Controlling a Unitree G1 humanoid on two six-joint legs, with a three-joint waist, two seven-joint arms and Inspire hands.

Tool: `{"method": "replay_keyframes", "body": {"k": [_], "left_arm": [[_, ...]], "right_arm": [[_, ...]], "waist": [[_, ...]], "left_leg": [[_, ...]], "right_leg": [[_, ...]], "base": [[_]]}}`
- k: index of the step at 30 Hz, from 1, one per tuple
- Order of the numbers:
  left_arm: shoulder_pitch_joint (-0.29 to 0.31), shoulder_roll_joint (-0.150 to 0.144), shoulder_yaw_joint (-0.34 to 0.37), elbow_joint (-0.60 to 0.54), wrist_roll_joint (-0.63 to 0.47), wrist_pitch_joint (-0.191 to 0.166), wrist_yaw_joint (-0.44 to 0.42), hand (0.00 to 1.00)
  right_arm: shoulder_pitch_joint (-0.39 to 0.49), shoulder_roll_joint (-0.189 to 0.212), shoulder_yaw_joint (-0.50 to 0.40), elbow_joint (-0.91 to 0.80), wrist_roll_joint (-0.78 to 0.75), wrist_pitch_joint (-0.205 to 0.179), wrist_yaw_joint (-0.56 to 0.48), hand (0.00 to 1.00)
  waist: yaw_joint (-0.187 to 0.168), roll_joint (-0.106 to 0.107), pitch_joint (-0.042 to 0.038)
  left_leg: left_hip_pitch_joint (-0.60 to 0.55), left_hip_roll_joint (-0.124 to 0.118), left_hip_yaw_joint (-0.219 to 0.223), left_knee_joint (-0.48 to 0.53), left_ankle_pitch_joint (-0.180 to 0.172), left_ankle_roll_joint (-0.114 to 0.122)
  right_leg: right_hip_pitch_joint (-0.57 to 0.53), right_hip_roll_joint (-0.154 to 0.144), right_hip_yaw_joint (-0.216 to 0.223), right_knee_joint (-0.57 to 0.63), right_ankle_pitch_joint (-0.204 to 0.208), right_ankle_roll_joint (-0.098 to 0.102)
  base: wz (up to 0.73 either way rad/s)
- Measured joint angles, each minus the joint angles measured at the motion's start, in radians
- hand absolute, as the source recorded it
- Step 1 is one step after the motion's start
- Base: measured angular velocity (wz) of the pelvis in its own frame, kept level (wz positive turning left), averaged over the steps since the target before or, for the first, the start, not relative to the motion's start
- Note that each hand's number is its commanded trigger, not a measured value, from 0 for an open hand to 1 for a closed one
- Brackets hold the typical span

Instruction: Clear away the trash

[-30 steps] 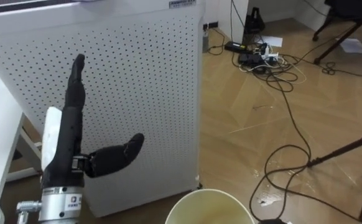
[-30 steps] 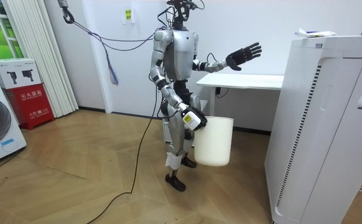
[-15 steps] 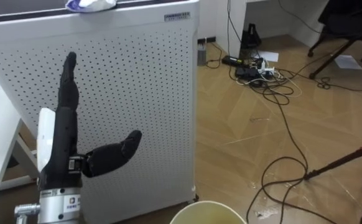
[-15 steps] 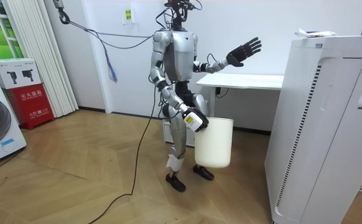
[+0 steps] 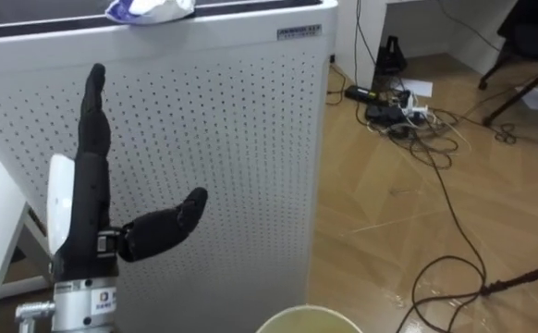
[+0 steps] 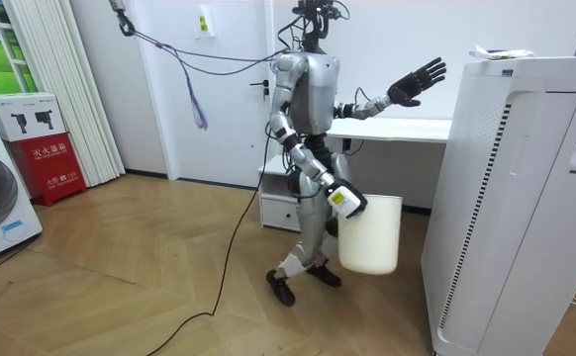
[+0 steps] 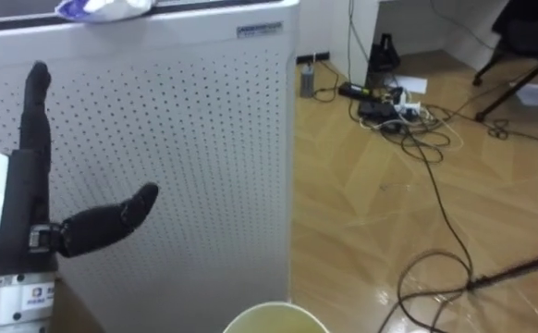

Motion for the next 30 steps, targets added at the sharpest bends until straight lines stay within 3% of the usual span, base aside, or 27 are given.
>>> {"method": "replay_keyframes", "body": {"k": [2, 4, 6, 7, 8, 9, 11, 13, 18, 20, 22, 23, 24, 25, 27, 30], "left_arm": [[0.0, 0.004, 0.001, -0.002, 0.012, -0.004, 0.017, 0.0], [-0.008, 0.011, 0.002, -0.004, 0.012, -0.004, 0.039, 0.0], [-0.022, 0.021, 0.003, -0.011, 0.014, -0.009, 0.049, 0.0], [-0.022, 0.021, 0.002, -0.012, 0.015, -0.009, 0.053, 0.0], [-0.021, 0.021, -0.001, -0.013, 0.015, -0.009, 0.055, 0.0], [-0.018, 0.021, -0.01, -0.015, 0.015, -0.009, 0.054, 0.0], [-0.018, 0.022, 0.0, -0.05, 0.018, -0.01, 0.056, 0.0], [-0.008, 0.026, 0.022, -0.075, 0.028, -0.01, 0.062, 0.0], [0.058, 0.027, 0.032, -0.144, 0.065, -0.01, 0.077, 0.0], [0.065, 0.027, 0.035, -0.146, 0.101, -0.005, 0.077, 0.0], [0.064, 0.028, 0.046, -0.153, 0.102, -0.002, 0.075, 0.0], [0.047, 0.027, 0.05, -0.172, 0.103, -0.001, 0.075, 0.0], [0.031, 0.023, 0.058, -0.19, 0.103, -0.004, 0.079, 0.0], [0.028, 0.026, 0.081, -0.196, 0.103, -0.006, 0.1, 0.0], [0.031, 0.025, 0.123, -0.196, 0.105, -0.003, 0.129, 0.0], [0.025, 0.026, 0.163, -0.203, 0.107, -0.004, 0.156, 0.0]], "right_arm": [[0.002, 0.001, 0.0, 0.0, 0.0, 0.0, -0.001, 1.0], [-0.003, 0.001, 0.0, -0.004, 0.002, -0.005, 0.0, 1.0], [-0.002, 0.0, 0.0, -0.006, -0.002, -0.006, -0.001, 1.0], [-0.002, 0.0, 0.0, -0.007, -0.002, -0.006, -0.003, 1.0], [-0.002, -0.001, 0.0, -0.007, -0.005, -0.006, -0.006, 1.0], [0.002, -0.004, -0.001, -0.005, -0.005, -0.006, -0.006, 1.0], [-0.013, -0.004, -0.002, -0.004, -0.005, -0.006, -0.008, 1.0], [-0.01, -0.003, -0.003, -0.005, -0.005, -0.006, 0.004, 1.0], [-0.009, 0.0, -0.029, -0.01, -0.004, -0.006, 0.023, 1.0], [-0.006, 0.002, -0.039, -0.01, -0.005, -0.006, 0.019, 1.0], [-0.008, 0.008, -0.041, -0.009, 0.001, -0.006, 0.012, 1.0], [-0.007, 0.012, -0.059, -0.01, 0.008, -0.012, 0.01, 1.0], [-0.007, 0.012, -0.088, -0.008, 0.006, -0.012, 0.007, 1.0], [-0.008, 0.021, -0.085, -0.012, 0.002, -0.012, -0.001, 1.0], [-0.004, 0.029, -0.085, -0.013, -0.017, -0.012, -0.001, 1.0], [0.001, 0.033, -0.086, -0.013, -0.034, -0.012, 0.0, 1.0]], "waist": [[0.007, 0.011, 0.0033], [0.003, 0.027, 0.0074], [0.001, 0.029, 0.0047], [-0.001, 0.029, 0.0046], [-0.004, 0.03, 0.0039], [-0.018, 0.04, -0.0053], [-0.009, 0.041, -0.0091], [-0.006, 0.041, -0.01], [0.002, 0.041, -0.0144], [0.005, 0.039, -0.0136], [0.009, 0.015, 0.0004], [0.003, 0.021, -0.0083], [0.019, 0.017, -0.0099], [0.043, 0.013, -0.0085], [0.054, 0.018, -0.0069], [0.048, 0.026, -0.0068]], "left_leg": [[0.035, 0.001, -0.016, -0.016, -0.008, 0.006], [0.052, 0.007, -0.053, -0.035, -0.01, 0.007], [0.056, 0.01, -0.079, -0.057, -0.009, 0.007], [0.059, 0.009, -0.086, -0.063, -0.009, 0.007], [0.071, 0.006, -0.099, -0.072, -0.01, 0.004], [0.081, 0.009, -0.116, -0.088, -0.009, -0.003], [0.102, 0.02, -0.117, -0.138, 0.004, -0.021], [0.153, 0.046, -0.101, -0.189, 0.019, -0.044], [0.212, 0.074, -0.089, -0.266, 0.021, -0.047], [0.212, 0.074, -0.08, -0.242, 0.026, -0.057], [0.149, 0.062, -0.063, -0.131, 0.018, -0.096], [0.109, 0.082, -0.084, -0.209, 0.038, -0.12], [0.107, 0.091, -0.044, -0.236, 0.065, -0.071], [0.121, 0.093, -0.015, -0.254, 0.071, -0.063], [0.151, 0.09, -0.01, -0.262, 0.071, -0.063], [0.194, 0.088, -0.013, -0.298, 0.073, -0.061]], "right_leg": [[-0.02, 0.002, 0.008, 0.039, 0.021, 0.006], [-0.045, 0.03, 0.006, -0.023, -0.019, 0.0], [-0.086, 0.066, 0.001, -0.23, -0.019, -0.006], [-0.091, 0.074, 0.01, -0.287, -0.004, -0.013], [-0.093, 0.093, 0.019, -0.381, 0.085, -0.01], [-0.08, 0.102, 0.016, -0.4, 0.107, -0.017], [-0.052, 0.119, 0.021, -0.448, 0.116, -0.022], [0.021, 0.144, 0.042, -0.545, 0.142, -0.027], [0.075, 0.183, 0.041, -0.619, 0.151, -0.035], [0.108, 0.175, 0.051, -0.654, 0.158, -0.039], [0.145, 0.155, 0.148, -0.692, 0.167, -0.033], [0.137, 0.158, 0.196, -0.69, 0.165, -0.028], [0.11, 0.158, 0.201, -0.677, 0.157, -0.015], [0.105, 0.153, 0.163, -0.678, 0.157, -0.014], [0.128, 0.154, 0.107, -0.683, 0.158, -0.015], [0.166, 0.154, 0.09, -0.696, 0.16, -0.015]], "base": [[0.11], [0.23], [0.36], [0.3], [0.5], [0.41], [0.09], [-0.11], [-0.04], [0.12], [0.34], [0.37], [0.13], [-0.24], [-0.23], [-0.03]]}}
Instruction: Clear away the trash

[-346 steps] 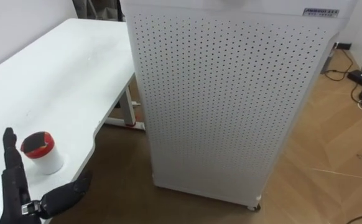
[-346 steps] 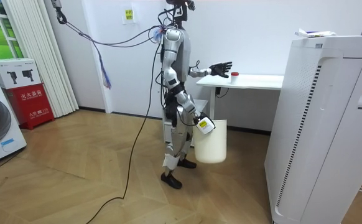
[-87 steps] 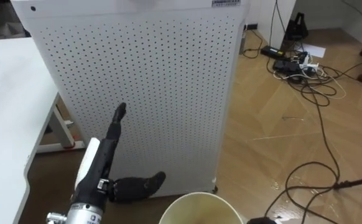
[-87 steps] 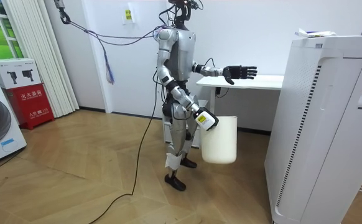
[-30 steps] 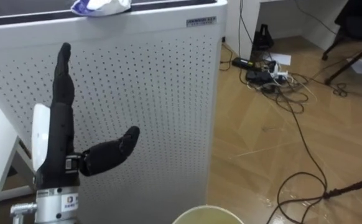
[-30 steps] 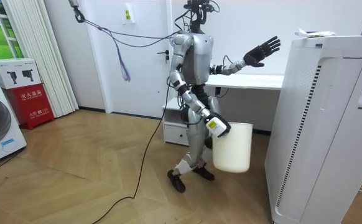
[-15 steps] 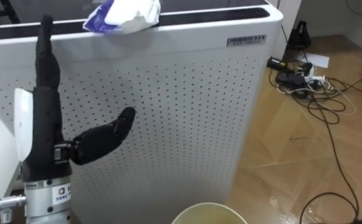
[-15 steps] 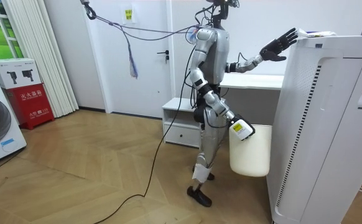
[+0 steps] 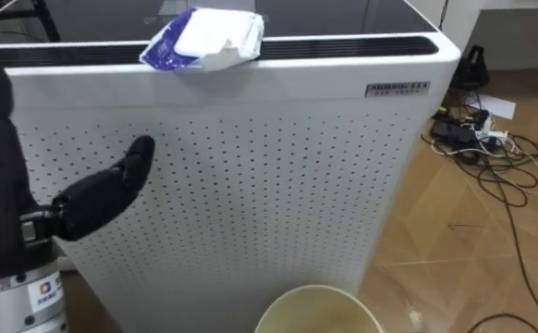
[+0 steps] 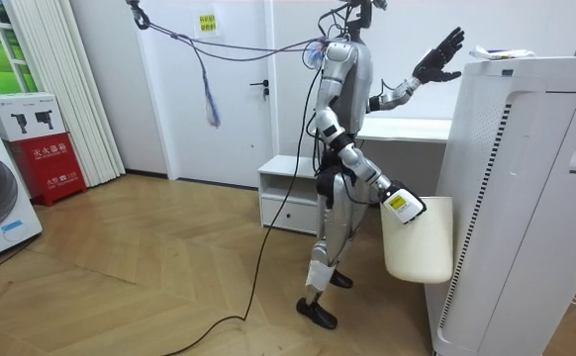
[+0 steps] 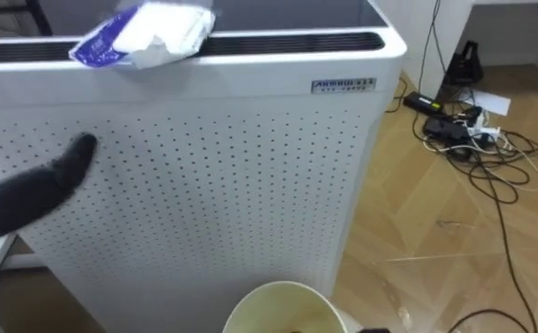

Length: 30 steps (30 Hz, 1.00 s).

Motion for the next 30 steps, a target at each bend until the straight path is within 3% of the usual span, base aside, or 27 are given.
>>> {"method": "replay_keyframes", "body": {"k": [3, 6, 11, 18, 22, 28, 30], "left_arm": [[-0.001, 0.001, 0.023, -0.005, 0.045, 0.0, 0.019, 0.0], [-0.01, 0.023, 0.049, -0.007, 0.07, 0.0, 0.029, 0.0], [-0.01, 0.038, 0.056, -0.007, 0.105, 0.001, 0.038, 0.0], [-0.014, 0.046, 0.057, -0.007, 0.183, 0.019, 0.036, 0.0], [-0.017, 0.067, 0.057, -0.008, 0.194, 0.029, 0.021, 0.0], [-0.065, 0.088, 0.058, -0.007, 0.199, 0.045, -0.035, 0.0], [-0.071, 0.088, 0.057, -0.007, 0.199, 0.048, -0.059, 0.0]], "right_arm": [[0.004, 0.001, 0.0, 0.001, -0.005, 0.0, 0.013, 1.0], [0.007, -0.002, -0.001, 0.001, -0.012, 0.0, 0.02, 1.0], [0.019, -0.012, -0.002, 0.0, -0.051, 0.0, 0.035, 1.0], [0.045, -0.021, -0.002, -0.053, -0.092, 0.011, 0.083, 1.0], [0.044, -0.02, -0.002, -0.078, -0.091, 0.011, 0.106, 1.0], [0.045, -0.02, -0.001, -0.078, -0.092, 0.011, 0.13, 1.0], [0.045, -0.02, -0.001, -0.078, -0.091, 0.011, 0.141, 1.0]], "waist": [[-0.007, 0.009, 0.0007], [-0.012, 0.023, 0.0007], [-0.02, 0.042, -0.0047], [-0.025, 0.053, -0.005], [-0.04, 0.059, -0.0047], [-0.049, 0.07, 0.0068], [-0.052, 0.07, 0.0072]], "left_leg": [[0.019, 0.001, -0.002, -0.017, 0.003, -0.002], [0.023, 0.004, 0.0, -0.022, 0.005, -0.005], [0.035, 0.004, 0.005, -0.04, 0.006, -0.007], [0.051, 0.003, 0.005, -0.055, 0.006, -0.007], [0.052, 0.004, 0.005, -0.056, 0.006, -0.006], [0.07, 0.004, 0.004, -0.058, 0.006, -0.006], [0.07, 0.004, 0.004, -0.058, 0.006, -0.007]], "right_leg": [[0.007, 0.004, -0.01, 0.0, 0.0, -0.001], [0.008, 0.005, -0.03, 0.001, 0.002, -0.003], [0.008, 0.006, -0.039, 0.0, 0.002, -0.003], [0.012, 0.005, -0.04, -0.015, 0.002, -0.004], [0.014, 0.005, -0.042, -0.015, 0.002, -0.004], [0.041, 0.005, -0.045, -0.019, 0.002, -0.004], [0.04, 0.005, -0.045, -0.018, 0.002, -0.004]], "base": [[-0.02], [-0.05], [-0.05], [-0.05], [0.0], [0.0], [0.0]]}}
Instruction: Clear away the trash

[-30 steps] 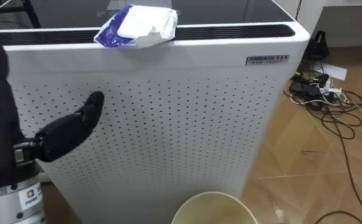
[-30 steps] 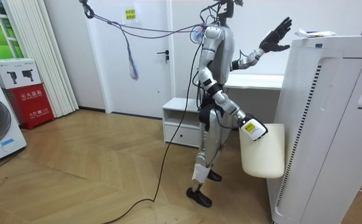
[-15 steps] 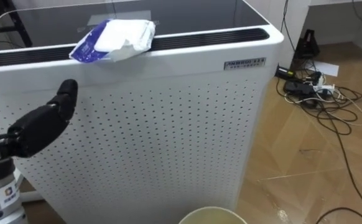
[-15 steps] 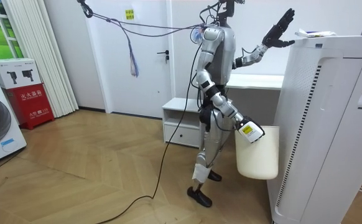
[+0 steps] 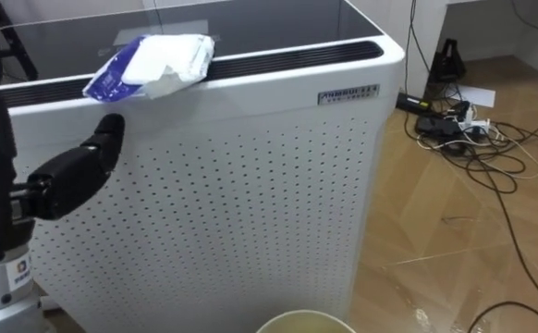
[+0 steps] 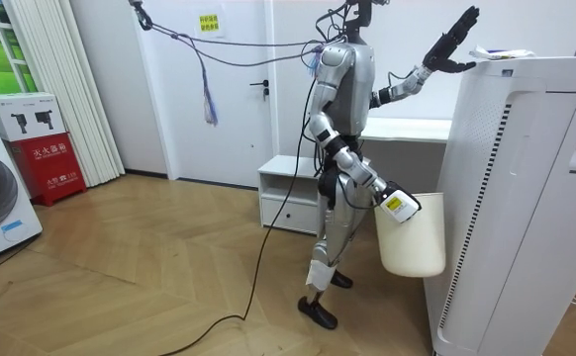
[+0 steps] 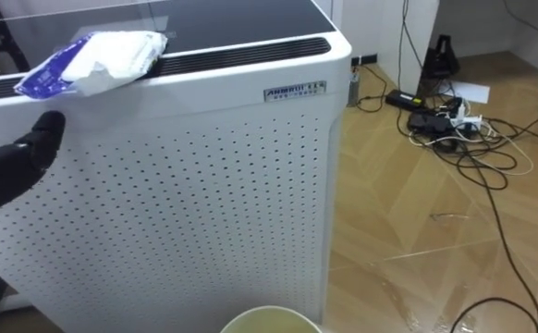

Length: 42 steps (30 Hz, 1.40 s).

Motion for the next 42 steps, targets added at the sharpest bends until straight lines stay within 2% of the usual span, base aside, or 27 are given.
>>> {"method": "replay_keyframes", "body": {"k": [5, 9, 14, 16, 19, 23, 27, 32, 36, 42], "left_arm": [[-0.001, 0.002, 0.0, 0.001, -0.002, 0.012, -0.059, 0.0], [-0.004, 0.032, -0.002, 0.004, -0.002, 0.028, -0.094, 0.0], [-0.009, 0.048, -0.002, 0.004, -0.009, 0.048, -0.119, 0.0], [-0.013, 0.06, -0.002, 0.004, -0.016, 0.064, -0.143, 0.0], [-0.023, 0.062, 0.001, 0.003, -0.016, 0.087, -0.185, 0.0], [-0.024, 0.062, 0.006, 0.004, -0.015, 0.105, -0.225, 0.0], [-0.024, 0.063, 0.007, 0.005, -0.016, 0.131, -0.268, 0.0], [-0.024, 0.063, 0.007, 0.013, -0.013, 0.154, -0.32, 0.0], [-0.024, 0.063, 0.007, 0.013, -0.009, 0.168, -0.358, 0.0], [-0.024, 0.066, 0.008, 0.014, -0.007, 0.175, -0.396, 0.0]], "right_arm": [[0.0, 0.0, 0.0, 0.0, 0.0, 0.001, 0.012, 1.0], [0.0, -0.007, 0.001, 0.0, 0.0, 0.001, 0.008, 1.0], [0.0, -0.018, 0.0, 0.0, 0.0, 0.002, 0.004, 1.0], [0.0, -0.018, 0.0, 0.0, 0.0, 0.01, -0.001, 1.0], [0.0, -0.023, 0.0, 0.0, 0.0, 0.025, -0.001, 1.0], [0.0, -0.026, 0.0, 0.0, 0.0, 0.029, -0.001, 1.0], [-0.001, -0.027, 0.0, 0.0, -0.01, 0.043, 0.0, 1.0], [-0.002, -0.029, -0.001, -0.001, -0.033, 0.067, 0.005, 1.0], [-0.003, -0.042, -0.001, -0.001, -0.034, 0.068, 0.017, 1.0], [-0.003, -0.043, -0.001, -0.001, -0.035, 0.069, 0.019, 1.0]], "waist": [[-0.011, -0.001, -0.0002], [-0.014, -0.001, -0.0005], [-0.013, 0.001, -0.0019], [-0.013, 0.002, -0.0032], [-0.013, 0.011, -0.0099], [-0.013, 0.017, -0.0138], [-0.012, 0.02, -0.013], [-0.012, 0.029, -0.0071], [-0.012, 0.038, -0.0025], [-0.009, 0.041, -0.0034]], "left_leg": [[-0.001, 0.0, 0.0, -0.002, 0.0, 0.0], [0.0, 0.0, 0.007, -0.002, 0.0, 0.0], [-0.002, 0.0, 0.008, -0.002, 0.0, 0.0], [-0.002, 0.001, 0.008, 0.0, 0.0, 0.0], [-0.004, 0.0, 0.009, -0.001, 0.001, 0.001], [-0.002, 0.001, 0.009, -0.004, 0.005, 0.0], [-0.002, 0.001, 0.01, -0.005, 0.007, -0.001], [-0.002, 0.0, 0.01, -0.005, 0.01, -0.001], [-0.005, 0.0, 0.009, -0.008, 0.012, -0.002], [-0.014, 0.0, 0.008, -0.005, 0.019, -0.003]], "right_leg": [[-0.002, 0.0, -0.001, 0.002, 0.0, 0.0], [-0.004, 0.001, 0.0, 0.001, 0.0, 0.0], [-0.012, 0.0, -0.001, 0.002, 0.0, 0.0], [-0.011, 0.001, -0.002, 0.003, 0.001, -0.001], [-0.01, 0.0, -0.001, 0.006, 0.001, -0.002], [-0.013, 0.0, -0.001, 0.006, 0.001, -0.002], [-0.012, 0.0, 0.0, 0.01, 0.002, -0.003], [-0.016, 0.0, 0.001, 0.022, 0.002, -0.003], [-0.019, 0.0, -0.001, 0.025, 0.002, -0.003], [-0.032, -0.001, -0.001, 0.028, 0.003, -0.006]], "base": [[0.0], [-0.01], [-0.02], [0.0], [0.0], [0.0], [0.0], [0.0], [0.0], [0.0]]}}
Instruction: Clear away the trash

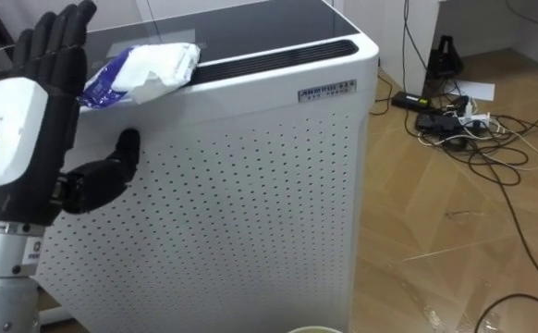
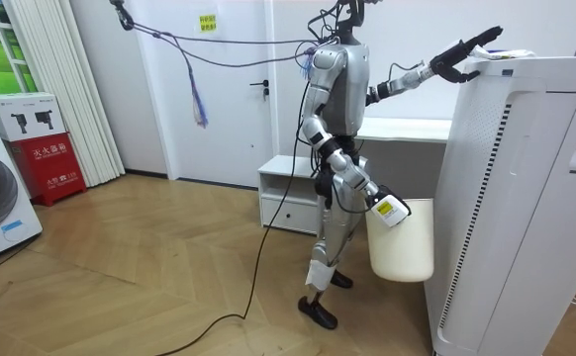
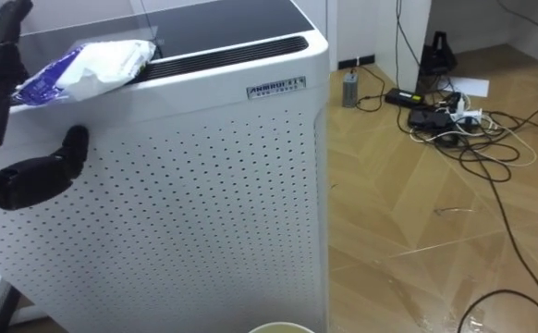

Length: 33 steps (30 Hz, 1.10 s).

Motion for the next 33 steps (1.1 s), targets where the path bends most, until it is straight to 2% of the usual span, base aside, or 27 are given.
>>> {"method": "replay_keyframes", "body": {"k": [5, 6, 10, 13, 20, 21, 22, 23, 24, 27, 31, 33], "left_arm": [[-0.001, 0.02, 0.0, 0.01, 0.0, 0.012, -0.05, 0.0], [-0.001, 0.032, 0.0, 0.01, 0.0, 0.017, -0.062, 0.0], [-0.002, 0.068, 0.0, 0.01, 0.011, 0.022, -0.092, 0.0], [-0.002, 0.082, 0.0, 0.01, 0.014, 0.027, -0.101, 0.0], [-0.009, 0.112, -0.003, 0.011, 0.019, 0.037, -0.138, 0.0], [-0.009, 0.116, -0.003, 0.01, 0.019, 0.038, -0.148, 0.58], [-0.01, 0.118, -0.003, 0.011, 0.019, 0.041, -0.159, 0.9], [-0.01, 0.118, -0.003, 0.011, 0.019, 0.042, -0.163, 1.0], [-0.01, 0.118, -0.003, 0.011, 0.019, 0.043, -0.17, 1.0], [-0.01, 0.129, -0.011, 0.011, 0.039, 0.049, -0.189, 1.0], [-0.033, 0.162, 0.003, -0.026, 0.04, 0.049, -0.191, 1.0], [-0.051, 0.168, 0.009, -0.035, 0.039, 0.056, -0.191, 1.0]], "right_arm": [[0.0, -0.001, 0.0, 0.0, 0.0, 0.0, -0.003, 1.0], [0.0, -0.001, 0.0, 0.0, 0.001, 0.0, -0.003, 1.0], [0.0, -0.01, 0.0, 0.0, 0.001, 0.001, -0.003, 1.0], [0.0, -0.018, 0.001, 0.0, 0.002, 0.001, -0.002, 1.0], [0.0, -0.028, 0.003, 0.0, 0.005, 0.004, -0.004, 1.0], [0.0, -0.028, 0.003, 0.0, 0.005, 0.007, -0.004, 1.0], [0.0, -0.028, 0.003, 0.0, 0.005, 0.009, -0.004, 1.0], [0.0, -0.028, 0.003, 0.0, 0.005, 0.009, -0.004, 1.0], [0.0, -0.028, 0.003, 0.0, 0.005, 0.009, -0.004, 1.0], [0.0, -0.03, 0.003, 0.008, 0.005, 0.01, -0.004, 1.0], [-0.001, -0.046, 0.002, 0.011, 0.005, 0.019, -0.002, 1.0], [0.0, -0.051, 0.001, 0.011, 0.005, 0.019, -0.002, 1.0]], "waist": [[-0.002, 0.002, -0.0006], [-0.004, 0.004, -0.0007], [-0.006, 0.019, -0.0019], [-0.007, 0.029, -0.0026], [-0.007, 0.035, 0.0019], [-0.007, 0.035, 0.0036], [-0.007, 0.035, 0.0069], [-0.007, 0.036, 0.0074], [-0.008, 0.035, 0.0102], [-0.009, 0.036, 0.0104], [-0.003, 0.038, 0.0078], [-0.003, 0.039, 0.0066]], "left_leg": [[-0.006, 0.001, -0.001, 0.007, 0.0, 0.0], [-0.006, 0.001, -0.001, 0.007, 0.0, 0.0], [-0.005, 0.001, 0.0, 0.008, 0.0, 0.0], [-0.005, 0.001, 0.0, 0.007, 0.0, -0.001], [-0.002, 0.001, 0.002, 0.007, 0.001, -0.001], [-0.002, 0.001, 0.003, 0.007, 0.001, -0.001], [-0.001, 0.001, 0.004, 0.007, 0.001, -0.001], [-0.001, 0.001, 0.005, 0.007, 0.001, -0.001], [-0.001, 0.001, 0.005, 0.007, 0.002, -0.001], [-0.003, 0.001, 0.005, 0.006, 0.002, -0.001], [-0.004, 0.001, 0.015, 0.004, 0.004, 0.0], [-0.003, 0.0, 0.018, -0.002, 0.008, 0.001]], "right_leg": [[-0.001, 0.0, -0.001, -0.001, 0.002, -0.003], [-0.001, 0.0, -0.001, -0.001, 0.002, -0.003], [-0.001, 0.001, 0.001, 0.0, 0.003, -0.003], [-0.001, 0.0, 0.0, 0.002, 0.003, -0.003], [-0.001, 0.0, 0.0, 0.004, 0.003, -0.003], [0.0, 0.0, 0.001, 0.004, 0.003, -0.003], [0.0, 0.0, 0.001, 0.005, 0.003, -0.003], [-0.001, 0.0, 0.002, 0.006, 0.003, -0.003], [-0.001, 0.0, 0.002, 0.006, 0.003, -0.003], [-0.003, 0.0, 0.002, 0.004, 0.003, -0.003], [-0.013, -0.001, 0.003, 0.007, 0.003, -0.003], [-0.016, -0.002, 0.003, 0.009, 0.003, -0.003]], "base": [[0.0], [0.0], [0.0], [0.0], [0.0], [0.0], [0.0], [0.0], [0.0], [0.0], [0.0], [0.0]]}}
